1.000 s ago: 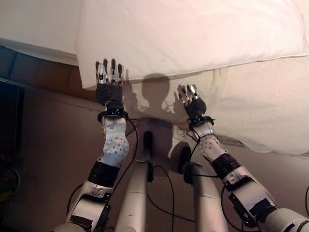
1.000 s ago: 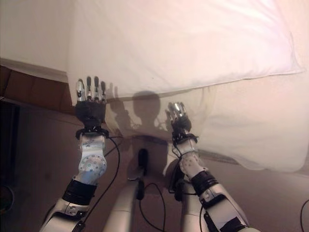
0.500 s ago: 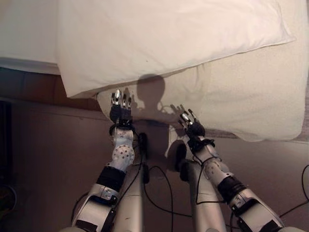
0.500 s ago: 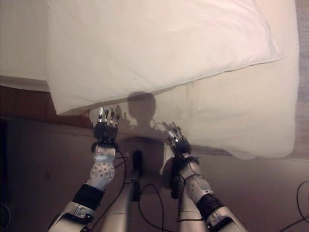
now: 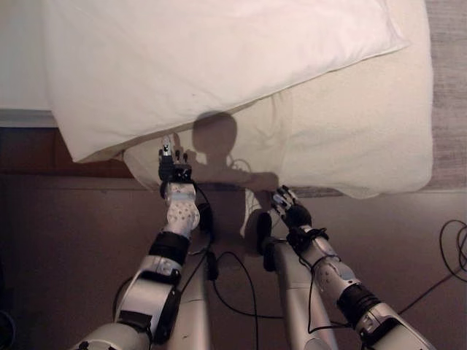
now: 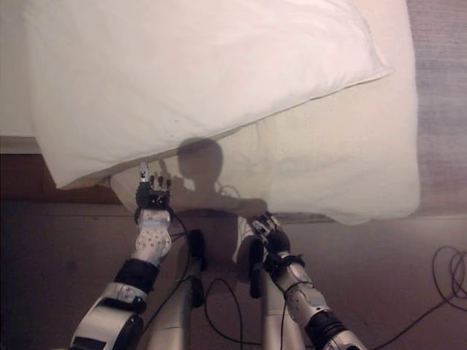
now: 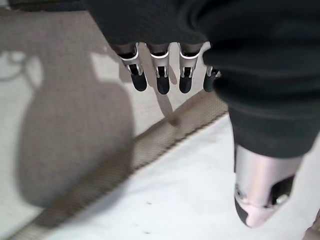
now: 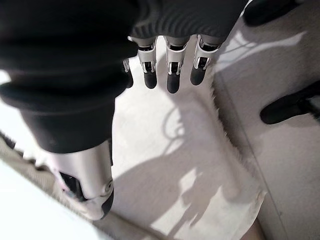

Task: Make the bed

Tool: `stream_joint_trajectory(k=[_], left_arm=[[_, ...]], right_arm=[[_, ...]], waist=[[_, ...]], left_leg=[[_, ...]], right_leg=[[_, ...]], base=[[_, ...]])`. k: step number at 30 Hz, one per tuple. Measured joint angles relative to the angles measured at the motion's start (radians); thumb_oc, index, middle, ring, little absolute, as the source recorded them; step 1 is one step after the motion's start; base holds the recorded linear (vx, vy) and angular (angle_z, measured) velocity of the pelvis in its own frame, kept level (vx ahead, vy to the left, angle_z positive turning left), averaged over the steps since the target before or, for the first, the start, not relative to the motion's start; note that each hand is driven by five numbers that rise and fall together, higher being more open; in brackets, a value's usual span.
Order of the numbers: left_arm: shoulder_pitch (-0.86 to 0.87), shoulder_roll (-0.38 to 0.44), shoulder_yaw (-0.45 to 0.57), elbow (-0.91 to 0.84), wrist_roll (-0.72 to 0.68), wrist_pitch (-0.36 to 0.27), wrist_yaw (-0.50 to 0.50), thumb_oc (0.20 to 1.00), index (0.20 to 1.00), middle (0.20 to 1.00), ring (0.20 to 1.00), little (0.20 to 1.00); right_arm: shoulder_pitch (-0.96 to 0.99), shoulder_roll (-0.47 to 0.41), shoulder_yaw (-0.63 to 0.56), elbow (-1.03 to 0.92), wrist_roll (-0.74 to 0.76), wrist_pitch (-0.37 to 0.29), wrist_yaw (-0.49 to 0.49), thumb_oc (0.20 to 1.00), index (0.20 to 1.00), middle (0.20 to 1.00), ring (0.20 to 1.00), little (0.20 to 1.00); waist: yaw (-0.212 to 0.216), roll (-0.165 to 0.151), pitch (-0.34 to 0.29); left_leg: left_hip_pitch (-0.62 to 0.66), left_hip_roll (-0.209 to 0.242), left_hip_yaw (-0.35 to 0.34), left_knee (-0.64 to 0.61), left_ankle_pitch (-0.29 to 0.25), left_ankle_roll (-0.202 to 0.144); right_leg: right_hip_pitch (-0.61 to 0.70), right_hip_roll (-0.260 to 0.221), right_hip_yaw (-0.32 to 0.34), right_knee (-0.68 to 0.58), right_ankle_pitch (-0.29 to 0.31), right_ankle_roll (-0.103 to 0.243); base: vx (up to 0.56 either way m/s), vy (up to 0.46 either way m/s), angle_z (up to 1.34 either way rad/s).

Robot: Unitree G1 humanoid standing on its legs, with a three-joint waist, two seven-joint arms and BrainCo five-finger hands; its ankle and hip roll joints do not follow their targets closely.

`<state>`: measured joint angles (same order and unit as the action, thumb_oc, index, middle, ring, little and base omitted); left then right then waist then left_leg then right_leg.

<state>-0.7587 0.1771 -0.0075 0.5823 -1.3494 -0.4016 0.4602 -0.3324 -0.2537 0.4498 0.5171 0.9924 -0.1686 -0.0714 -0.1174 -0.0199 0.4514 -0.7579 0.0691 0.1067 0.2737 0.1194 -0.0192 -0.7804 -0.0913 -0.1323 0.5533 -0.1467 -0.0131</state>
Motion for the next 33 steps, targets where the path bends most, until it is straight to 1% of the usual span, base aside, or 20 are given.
stream_joint_trajectory(k=[3,4,8,12,13,14,15,16,17,22,23,28,33], left_arm=[[-0.015,0.002,0.001,-0.009,0.001,-0.003,-0.011,1.000,1.000,1.000,1.000,1.000],[-0.013,0.001,0.001,-0.009,0.001,-0.003,-0.016,1.000,1.000,1.000,1.000,1.000],[-0.006,0.002,-0.005,-0.009,0.001,-0.005,-0.021,1.000,1.000,1.000,1.000,1.000],[-0.007,0.004,-0.010,-0.007,0.001,-0.005,-0.029,1.000,1.000,1.000,1.000,1.000],[-0.008,0.013,-0.004,-0.007,0.001,-0.005,-0.032,1.000,1.000,1.000,1.000,1.000],[-0.012,0.026,-0.004,-0.006,0.001,-0.005,-0.040,1.000,1.000,1.000,1.000,1.000],[-0.014,0.032,-0.004,-0.005,0.001,-0.005,-0.046,1.000,1.000,1.000,1.000,1.000],[-0.019,0.047,0.000,0.000,0.001,-0.005,-0.059,1.000,1.000,1.000,1.000,1.000],[-0.022,0.053,0.007,0.002,0.001,-0.005,-0.063,1.000,1.000,1.000,1.000,1.000],[-0.097,0.108,0.033,0.115,0.000,0.001,-0.070,1.000,1.000,1.000,1.000,1.000],[-0.108,0.120,0.037,0.122,0.000,0.003,-0.069,1.000,1.000,1.000,1.000,1.000],[-0.140,0.137,0.039,0.155,0.000,0.004,-0.063,1.000,1.000,1.000,1.000,1.000],[-0.177,0.146,0.038,0.190,0.000,0.005,-0.044,1.000,1.000,1.000,1.000,1.000]], right_arm=[[0.013,-0.001,-0.001,0.000,0.000,0.000,0.004,1.000,1.000,1.000,1.000,1.000],[0.016,0.000,0.001,0.000,0.000,0.000,0.006,1.000,1.000,1.000,1.000,1.000],[0.014,0.004,0.008,0.000,-0.012,0.000,0.012,1.000,1.000,1.000,1.000,1.000],[0.012,0.004,0.018,0.001,-0.018,0.000,0.013,1.000,1.000,1.000,1.000,1.000],[0.013,0.004,0.026,0.001,-0.019,0.000,0.017,1.000,1.000,1.000,1.000,1.000],[0.014,0.004,0.033,0.001,-0.020,0.000,0.021,1.000,1.000,1.000,1.000,1.000],[0.014,0.004,0.034,0.003,-0.020,0.000,0.022,1.000,1.000,1.000,1.000,1.000],[0.017,0.004,0.034,0.003,-0.020,0.000,0.024,1.000,1.000,1.000,1.000,1.000],[0.020,0.003,0.034,0.003,-0.020,0.000,0.026,1.000,1.000,1.000,1.000,1.000],[0.030,-0.003,0.035,0.004,-0.020,0.002,0.031,1.000,1.000,1.000,1.000,1.000],[0.034,-0.002,0.038,0.003,-0.020,0.002,0.031,1.000,1.000,1.000,1.000,1.000],[0.042,-0.004,0.042,0.001,-0.021,0.007,0.032,1.000,1.000,1.000,1.000,1.000],[0.047,-0.004,0.042,0.001,-0.023,0.009,0.032,1.000,1.000,1.000,1.000,1.000]], waist=[[-0.004,-0.004,-0.002],[-0.003,-0.010,-0.006],[-0.003,-0.032,-0.019],[-0.003,-0.036,-0.021],[-0.004,-0.038,-0.023],[-0.005,-0.039,-0.023],[-0.003,-0.039,-0.023],[-0.005,-0.040,-0.024],[-0.003,-0.040,-0.024],[-0.008,-0.044,-0.027],[-0.007,-0.050,-0.038],[-0.012,-0.064,-0.053],[-0.019,-0.065,-0.054]], left_leg=[[0.000,0.000,0.000,0.000,-0.002,-0.002],[0.001,0.001,0.000,0.000,-0.008,-0.004],[0.001,0.004,0.005,0.001,-0.011,-0.004],[0.001,0.004,0.010,0.002,-0.010,0.000],[0.001,0.005,0.010,0.000,-0.014,-0.001],[0.001,0.007,0.020,0.002,-0.008,0.002],[0.001,0.007,0.019,0.001,-0.012,0.002],[0.001,0.007,0.024,0.003,-0.011,0.003],[0.001,0.007,0.021,0.003,-0.017,0.001],[-0.001,0.008,0.019,0.004,-0.015,0.002],[-0.011,0.009,0.023,0.008,-0.019,0.001],[-0.023,0.013,0.022,0.016,-0.023,0.000],[-0.026,0.013,0.024,0.016,-0.022,0.001]], right_leg=[[0.000,0.001,0.002,-0.004,0.000,0.001],[0.000,0.003,0.005,-0.007,-0.004,0.007],[0.001,0.010,0.012,-0.018,0.002,0.008],[0.001,0.014,0.012,-0.017,0.009,0.005],[0.002,0.011,0.017,-0.027,0.006,0.012],[0.002,0.012,0.016,-0.022,0.013,0.006],[0.002,0.013,0.014,-0.025,0.011,0.010],[0.002,0.009,0.015,-0.023,0.013,0.007],[0.002,0.009,0.017,-0.026,0.008,0.013],[0.001,0.010,0.019,-0.028,0.008,0.014],[-0.010,0.010,0.017,-0.025,0.008,0.012],[-0.018,0.016,0.019,-0.034,0.014,0.011],[-0.019,0.016,0.018,-0.036,0.016,0.007]], base=[[0.04,0.001,-0.02],[0.08,0.003,-0.07],[-0.01,0.002,-0.07],[0.02,-0.001,-0.03],[-0.07,-0.016,-0.03],[-0.06,-0.020,-0.03],[0.08,-0.012,-0.01],[0.08,-0.012,-0.01],[0.08,-0.011,-0.03],[-0.03,-0.006,0.00],[0.08,0.002,-0.04],[0.03,0.003,-0.05],[0.00,0.000,0.00]])
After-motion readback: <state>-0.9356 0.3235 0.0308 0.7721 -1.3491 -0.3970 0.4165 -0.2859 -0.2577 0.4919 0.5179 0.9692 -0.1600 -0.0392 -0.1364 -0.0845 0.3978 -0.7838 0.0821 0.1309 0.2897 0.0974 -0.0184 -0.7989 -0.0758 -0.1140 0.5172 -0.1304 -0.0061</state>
